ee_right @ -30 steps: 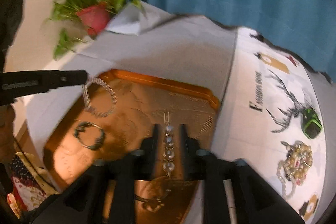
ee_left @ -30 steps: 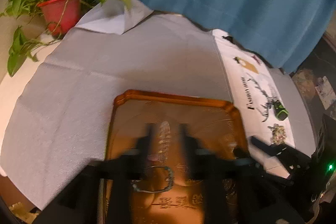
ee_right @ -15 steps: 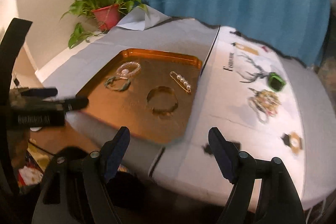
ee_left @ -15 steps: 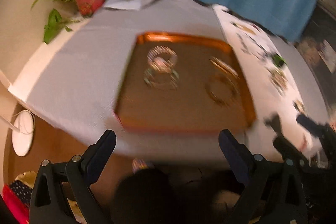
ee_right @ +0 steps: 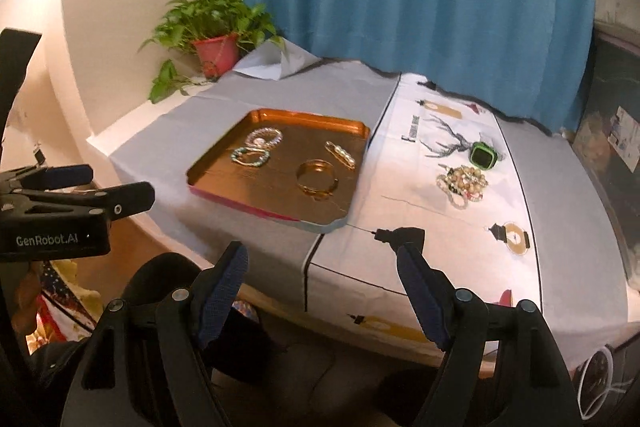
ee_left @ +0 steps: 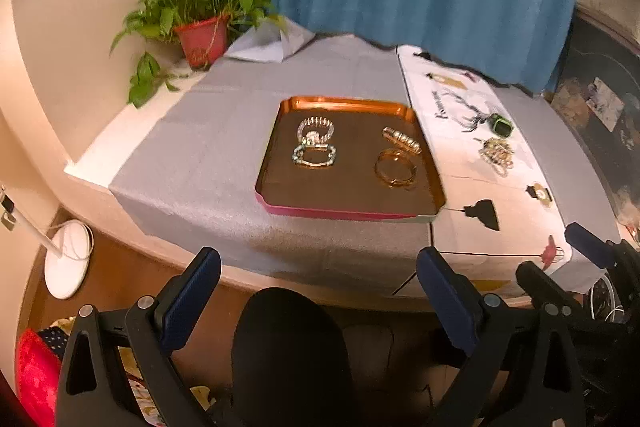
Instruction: Organize jewelry
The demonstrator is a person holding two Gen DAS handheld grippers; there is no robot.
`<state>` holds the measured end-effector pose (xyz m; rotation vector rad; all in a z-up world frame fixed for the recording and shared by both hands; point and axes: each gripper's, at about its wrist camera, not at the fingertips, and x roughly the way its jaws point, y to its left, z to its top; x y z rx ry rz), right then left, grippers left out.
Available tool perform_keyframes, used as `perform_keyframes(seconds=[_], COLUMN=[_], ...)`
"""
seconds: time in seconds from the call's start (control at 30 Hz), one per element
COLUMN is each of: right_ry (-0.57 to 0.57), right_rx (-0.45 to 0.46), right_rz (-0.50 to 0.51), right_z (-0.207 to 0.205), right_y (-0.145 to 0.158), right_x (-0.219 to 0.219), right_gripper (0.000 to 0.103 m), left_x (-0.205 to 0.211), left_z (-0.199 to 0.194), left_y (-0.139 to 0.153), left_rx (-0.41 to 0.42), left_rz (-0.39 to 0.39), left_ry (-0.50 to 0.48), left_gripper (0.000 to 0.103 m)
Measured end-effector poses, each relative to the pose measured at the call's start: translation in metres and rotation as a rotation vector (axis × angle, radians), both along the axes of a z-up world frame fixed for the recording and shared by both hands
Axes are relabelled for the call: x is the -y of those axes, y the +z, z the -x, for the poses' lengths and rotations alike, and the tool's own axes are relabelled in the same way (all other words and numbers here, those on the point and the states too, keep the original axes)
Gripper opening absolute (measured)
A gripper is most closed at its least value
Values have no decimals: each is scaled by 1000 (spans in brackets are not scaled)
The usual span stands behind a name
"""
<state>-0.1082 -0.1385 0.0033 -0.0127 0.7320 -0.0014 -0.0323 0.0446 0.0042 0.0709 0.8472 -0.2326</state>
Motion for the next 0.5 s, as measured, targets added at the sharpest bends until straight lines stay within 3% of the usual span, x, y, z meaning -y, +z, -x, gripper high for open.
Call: perform_keyframes(seconds=[0.5], right_ry=[-12], right_rx=[62], right_rz=[-3], right_z=[37], right_y=[21], right_x=[0], right_gripper=[78], left_x=[7], left_z=[35], left_y=[29], left_rx=[91], left_rz=[-10], left_ry=[-28], left_gripper=[97])
